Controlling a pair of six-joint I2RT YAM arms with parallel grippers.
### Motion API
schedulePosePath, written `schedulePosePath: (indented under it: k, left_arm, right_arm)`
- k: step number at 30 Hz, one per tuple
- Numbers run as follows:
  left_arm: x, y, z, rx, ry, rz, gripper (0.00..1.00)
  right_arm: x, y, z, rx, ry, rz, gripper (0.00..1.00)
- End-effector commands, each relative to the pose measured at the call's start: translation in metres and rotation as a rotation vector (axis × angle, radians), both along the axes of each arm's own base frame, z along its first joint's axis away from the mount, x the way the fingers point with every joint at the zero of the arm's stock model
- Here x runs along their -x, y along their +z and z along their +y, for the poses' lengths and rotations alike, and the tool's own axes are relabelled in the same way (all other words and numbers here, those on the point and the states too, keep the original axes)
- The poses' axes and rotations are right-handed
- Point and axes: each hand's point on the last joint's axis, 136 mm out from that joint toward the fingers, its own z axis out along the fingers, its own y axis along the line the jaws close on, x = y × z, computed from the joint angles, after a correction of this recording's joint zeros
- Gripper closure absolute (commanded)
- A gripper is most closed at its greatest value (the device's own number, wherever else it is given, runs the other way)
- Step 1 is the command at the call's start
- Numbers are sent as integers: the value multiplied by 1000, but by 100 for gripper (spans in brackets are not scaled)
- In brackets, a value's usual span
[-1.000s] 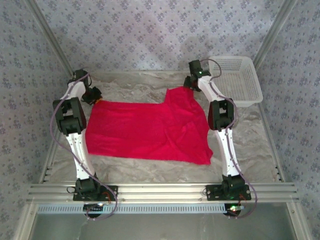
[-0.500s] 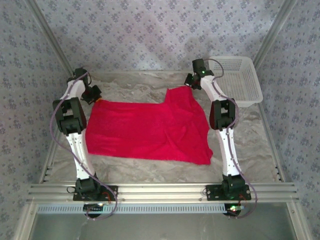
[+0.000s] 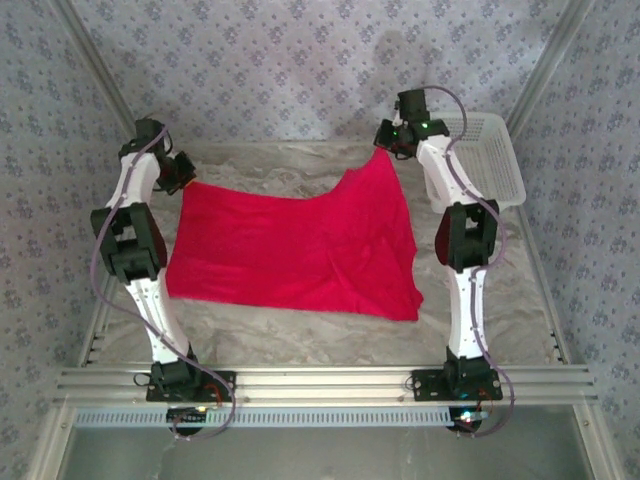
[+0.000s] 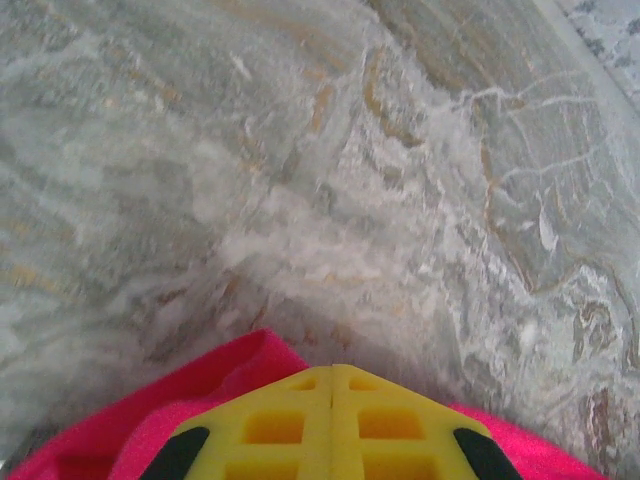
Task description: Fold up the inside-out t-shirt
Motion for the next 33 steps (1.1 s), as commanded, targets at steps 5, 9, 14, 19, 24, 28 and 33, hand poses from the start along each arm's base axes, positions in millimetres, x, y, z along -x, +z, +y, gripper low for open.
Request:
schedulePosePath:
  k: [5,9,14,19,24,28,33]
  left_arm:
    - [40,23,-1,-7,19,-32,100]
    - [67,24,0,-17,26,-24,100]
    - [93,25,10,-52,55,-34,100]
    - [118,26,18,-54,81,-35,100]
    - [144,10,15,-52,94,-11,100]
    - [164,-12,20,-60,119,40,100]
    - [181,-29,27,-62,155,87,100]
  right_arm:
    - [62,26,5,19,84,-31,100]
    - [100,28,-1,28,92,-23,100]
    - [148,17,-14,47,80,3,100]
    - [188,-2,-30,68,51,35,100]
    - [222,-33,-41,81,34,110,100]
    - [245,-56,-44,77,32,162,100]
    - [266,-79,-57,115,6,217,100]
